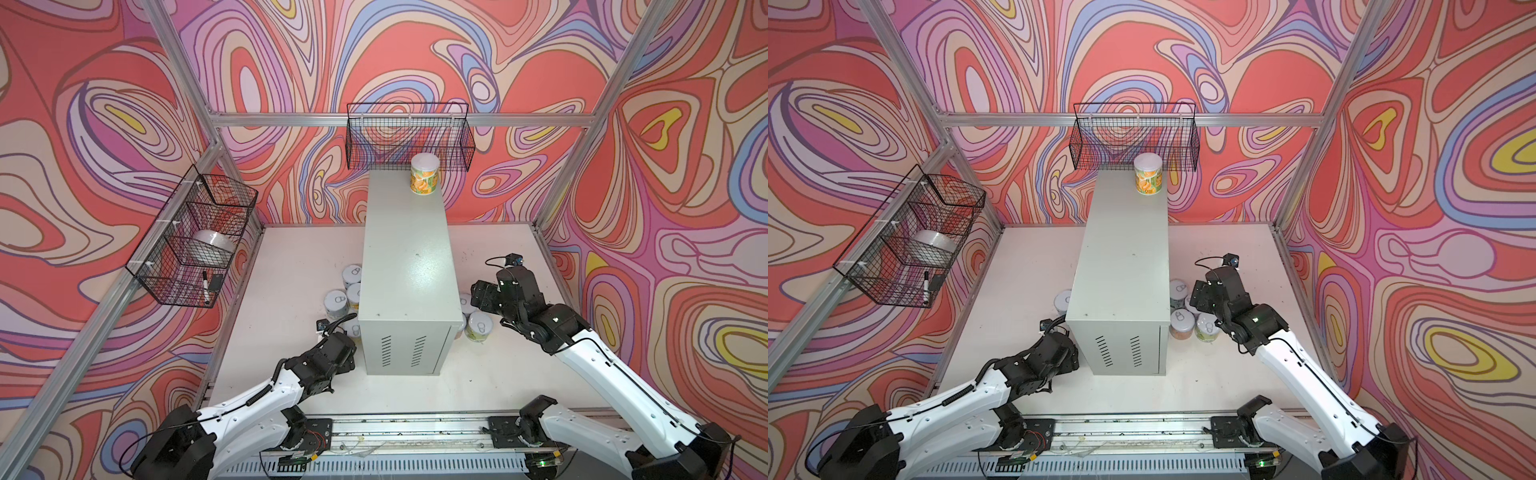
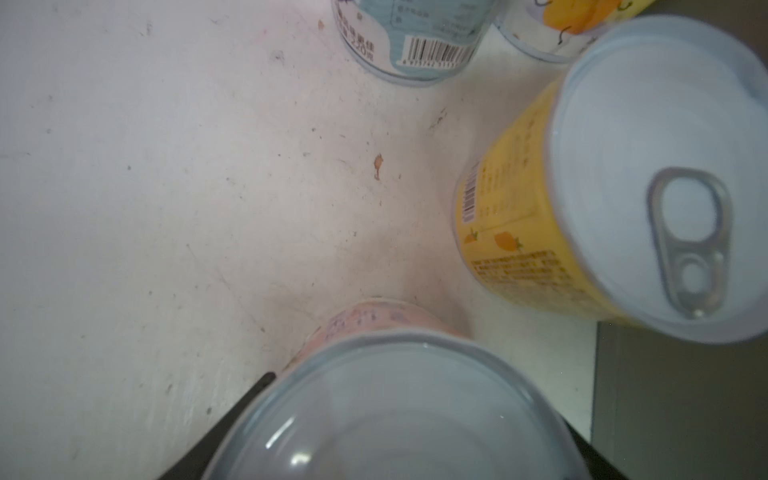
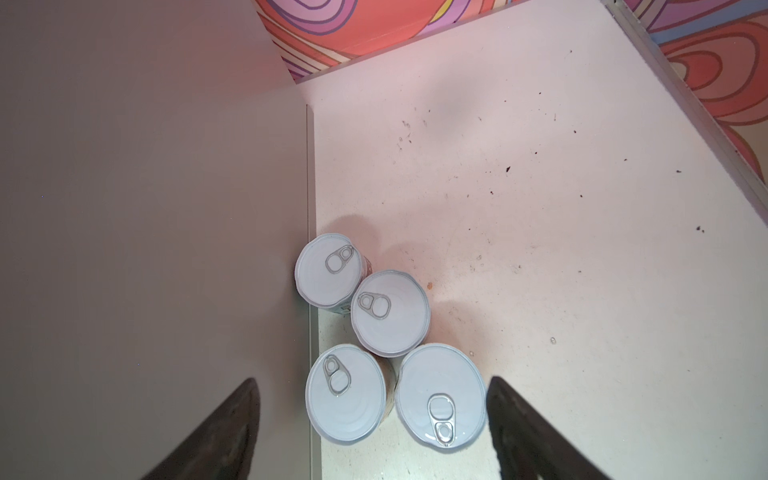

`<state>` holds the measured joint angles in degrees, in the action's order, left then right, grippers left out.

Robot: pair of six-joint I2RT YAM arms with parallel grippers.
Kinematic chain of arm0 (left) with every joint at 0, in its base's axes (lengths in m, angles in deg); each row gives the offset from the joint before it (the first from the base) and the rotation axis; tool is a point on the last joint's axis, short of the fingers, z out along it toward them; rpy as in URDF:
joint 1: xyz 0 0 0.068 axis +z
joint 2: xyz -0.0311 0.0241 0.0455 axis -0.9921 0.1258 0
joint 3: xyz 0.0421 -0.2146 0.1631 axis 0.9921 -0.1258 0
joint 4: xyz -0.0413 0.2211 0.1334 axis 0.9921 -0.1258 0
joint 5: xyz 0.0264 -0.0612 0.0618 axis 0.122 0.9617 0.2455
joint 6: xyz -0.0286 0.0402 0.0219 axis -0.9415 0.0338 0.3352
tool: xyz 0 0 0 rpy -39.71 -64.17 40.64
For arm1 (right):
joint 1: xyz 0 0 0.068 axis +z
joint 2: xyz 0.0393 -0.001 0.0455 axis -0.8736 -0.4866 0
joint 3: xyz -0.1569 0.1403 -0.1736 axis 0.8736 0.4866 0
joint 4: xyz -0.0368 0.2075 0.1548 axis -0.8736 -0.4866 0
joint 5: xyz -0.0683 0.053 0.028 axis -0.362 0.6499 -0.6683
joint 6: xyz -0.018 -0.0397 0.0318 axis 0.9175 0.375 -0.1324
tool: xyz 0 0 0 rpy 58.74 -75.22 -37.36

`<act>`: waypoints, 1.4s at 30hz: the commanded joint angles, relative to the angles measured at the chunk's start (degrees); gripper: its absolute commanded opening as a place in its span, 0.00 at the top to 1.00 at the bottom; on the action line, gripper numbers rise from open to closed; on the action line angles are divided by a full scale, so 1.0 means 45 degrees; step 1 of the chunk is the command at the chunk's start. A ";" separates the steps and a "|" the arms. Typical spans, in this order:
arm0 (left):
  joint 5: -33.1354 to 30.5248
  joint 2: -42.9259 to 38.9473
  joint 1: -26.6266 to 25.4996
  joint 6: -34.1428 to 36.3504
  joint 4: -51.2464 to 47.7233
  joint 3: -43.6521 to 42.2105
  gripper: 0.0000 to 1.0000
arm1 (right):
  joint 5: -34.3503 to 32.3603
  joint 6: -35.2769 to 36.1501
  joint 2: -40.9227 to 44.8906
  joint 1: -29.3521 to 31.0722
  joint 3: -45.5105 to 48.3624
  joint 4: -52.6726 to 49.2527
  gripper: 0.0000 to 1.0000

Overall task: Place and organize the canned foods onto the counter
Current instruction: 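Lower the left gripper over the pink-labelled can nearest the robot, then close the left gripper on the pink can and lift it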

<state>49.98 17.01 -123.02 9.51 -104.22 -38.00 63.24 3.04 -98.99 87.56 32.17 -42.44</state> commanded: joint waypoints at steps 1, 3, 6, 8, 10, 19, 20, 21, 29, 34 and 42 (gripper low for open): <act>-0.0313 0.0343 -0.0021 -0.0245 0.0120 0.0006 0.29 | 0.0076 -0.0012 0.0012 -0.0040 0.0218 0.0301 0.12; -0.0401 0.0385 -0.0021 -0.0192 0.0046 0.0114 0.36 | 0.0114 0.0014 -0.0009 -0.0043 0.0266 0.0352 0.13; -0.0475 0.0346 -0.0023 -0.0110 -0.0160 0.0246 0.43 | 0.0106 0.0074 -0.0068 -0.0046 0.0306 0.0435 0.13; -0.0470 0.0263 -0.0022 -0.0035 -0.0378 0.0342 0.49 | 0.0047 0.0131 -0.0118 -0.0044 0.0286 0.0488 0.13; -0.0428 0.0115 -0.0020 -0.0011 -0.0612 0.0447 0.62 | 0.0072 0.0147 -0.0167 -0.0049 0.0275 0.0585 0.13; -0.0589 -0.1750 -0.0020 0.0749 -0.4532 0.3046 1.00 | -0.0147 0.0189 -0.0266 -0.0178 0.0061 0.0465 0.13; -0.0658 -0.1954 -0.0020 0.1006 -0.5224 0.3695 1.00 | -0.0141 0.0235 -0.0232 -0.0297 -0.0010 0.0353 0.13; -0.0749 -0.2059 -0.0020 0.1254 -0.5853 0.4259 1.00 | -0.0129 0.0264 -0.0194 -0.0421 -0.0069 0.0273 0.13; -0.0444 0.0252 0.1970 0.5501 -0.9607 1.2028 1.00 | 0.0003 0.1063 0.0057 -0.1496 -0.1011 -0.0454 0.13; 0.0913 0.3004 0.2915 0.7517 -1.0563 1.6910 1.00 | 0.0265 0.1767 -0.0180 -0.2176 -0.2486 -0.1275 0.12; 0.2848 0.8487 0.3123 0.9358 -1.3195 2.6103 1.00 | 0.0678 0.2337 -0.1041 -0.2198 -0.4981 -0.1741 0.12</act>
<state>58.44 50.02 -109.41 46.05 -157.07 69.58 65.14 11.41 -102.27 77.83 12.55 -48.43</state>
